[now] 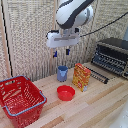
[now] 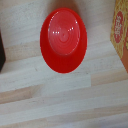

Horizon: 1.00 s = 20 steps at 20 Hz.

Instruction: Kindly position your hand close to the oven tray's handle. Softly yet firmly grasp the handle using your hand. Slowly and with caution, draw the tray out until it is fully stretched out.

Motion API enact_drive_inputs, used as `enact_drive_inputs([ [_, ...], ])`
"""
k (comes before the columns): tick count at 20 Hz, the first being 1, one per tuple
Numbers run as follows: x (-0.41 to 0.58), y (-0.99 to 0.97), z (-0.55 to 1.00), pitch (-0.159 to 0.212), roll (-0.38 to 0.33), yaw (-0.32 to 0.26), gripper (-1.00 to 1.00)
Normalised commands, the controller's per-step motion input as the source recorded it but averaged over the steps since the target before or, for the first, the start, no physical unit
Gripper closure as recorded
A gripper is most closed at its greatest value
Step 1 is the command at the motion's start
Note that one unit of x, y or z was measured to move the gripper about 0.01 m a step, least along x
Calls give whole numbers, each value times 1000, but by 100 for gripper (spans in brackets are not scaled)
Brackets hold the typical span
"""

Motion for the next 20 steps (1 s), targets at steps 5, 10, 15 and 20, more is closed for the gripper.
enact_drive_inputs([
  [5,57,-61,177,8,-254,16,-100],
  [10,0,-282,114,3,-347,8,-100],
  [15,0,-360,0,1,-374,18,-100],
  [20,0,-419,0,2,-372,16,-100],
])
